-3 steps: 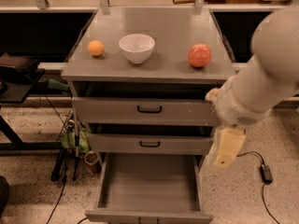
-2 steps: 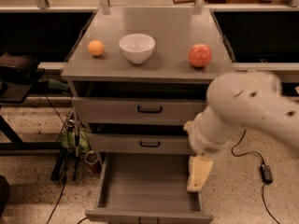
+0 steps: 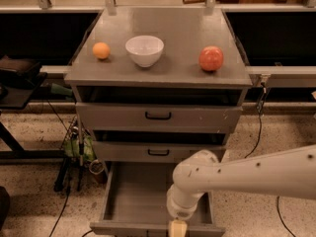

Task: Close bottom drawer

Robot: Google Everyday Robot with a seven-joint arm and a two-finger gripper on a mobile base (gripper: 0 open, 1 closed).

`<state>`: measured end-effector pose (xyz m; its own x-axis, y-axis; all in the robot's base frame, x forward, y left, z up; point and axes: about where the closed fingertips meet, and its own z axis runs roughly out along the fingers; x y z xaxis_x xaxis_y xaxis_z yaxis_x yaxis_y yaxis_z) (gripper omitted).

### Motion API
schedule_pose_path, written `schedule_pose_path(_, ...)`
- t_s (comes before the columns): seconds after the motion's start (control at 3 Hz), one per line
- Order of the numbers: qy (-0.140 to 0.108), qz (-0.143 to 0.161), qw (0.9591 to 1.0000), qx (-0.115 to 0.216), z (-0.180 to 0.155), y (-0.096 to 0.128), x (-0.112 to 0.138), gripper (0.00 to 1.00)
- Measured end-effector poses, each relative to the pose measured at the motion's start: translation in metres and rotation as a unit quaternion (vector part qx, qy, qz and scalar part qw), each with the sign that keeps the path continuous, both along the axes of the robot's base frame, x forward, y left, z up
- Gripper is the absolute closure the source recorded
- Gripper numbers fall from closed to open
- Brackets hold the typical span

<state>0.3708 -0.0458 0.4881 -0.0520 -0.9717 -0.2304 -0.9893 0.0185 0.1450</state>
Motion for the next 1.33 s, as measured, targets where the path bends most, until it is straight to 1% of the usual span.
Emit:
schedule_pose_path(0.33,0.025,0.015,0.9996,0.003,-0.091,0.031,-0.024,0.00)
schedule_pose_path(0.67,0.036,0.006,0.9992,0.016,-0.165,0.060,-0.026,0.18)
schedule_pose_path(1.0,0.060,-0.049,0.9968,0.016,-0.230,0.072,-0.026,0.42)
schedule_pose_path(1.33,0.090,-0.112,0.9896,-0.002,-0.276,0.073,-0.031,0.65)
